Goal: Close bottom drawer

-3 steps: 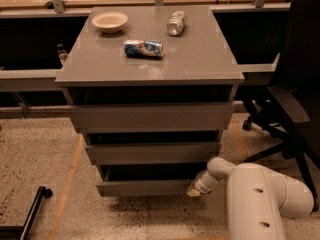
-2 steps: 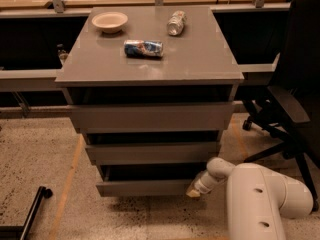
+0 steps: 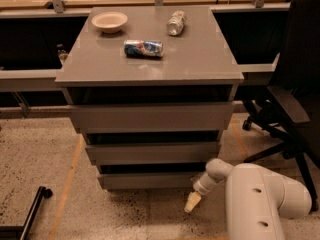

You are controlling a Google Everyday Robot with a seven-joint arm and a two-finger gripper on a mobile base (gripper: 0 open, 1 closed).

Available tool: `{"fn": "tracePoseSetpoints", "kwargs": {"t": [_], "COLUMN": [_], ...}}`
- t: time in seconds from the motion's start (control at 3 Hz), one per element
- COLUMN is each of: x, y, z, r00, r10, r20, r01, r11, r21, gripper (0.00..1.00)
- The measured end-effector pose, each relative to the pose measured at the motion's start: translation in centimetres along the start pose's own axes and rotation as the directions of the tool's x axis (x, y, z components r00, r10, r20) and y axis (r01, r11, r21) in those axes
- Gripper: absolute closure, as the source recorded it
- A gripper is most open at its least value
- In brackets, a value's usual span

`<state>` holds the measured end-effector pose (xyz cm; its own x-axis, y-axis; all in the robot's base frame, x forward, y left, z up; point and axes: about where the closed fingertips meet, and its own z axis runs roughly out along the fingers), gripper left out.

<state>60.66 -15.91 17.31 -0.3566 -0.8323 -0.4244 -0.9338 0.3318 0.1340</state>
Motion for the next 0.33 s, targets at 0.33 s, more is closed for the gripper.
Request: {"fn": "tracePoseSetpoints", "kwargs": {"t": [0.33], "x": [0.00], "y": [0.01], "z": [0.01], "r00": [1.000], "r10": [0.000], "r20": [0.000], "r01": [0.000], "r11": [1.0000], "r21": [0.000], "gripper": [0.00]}}
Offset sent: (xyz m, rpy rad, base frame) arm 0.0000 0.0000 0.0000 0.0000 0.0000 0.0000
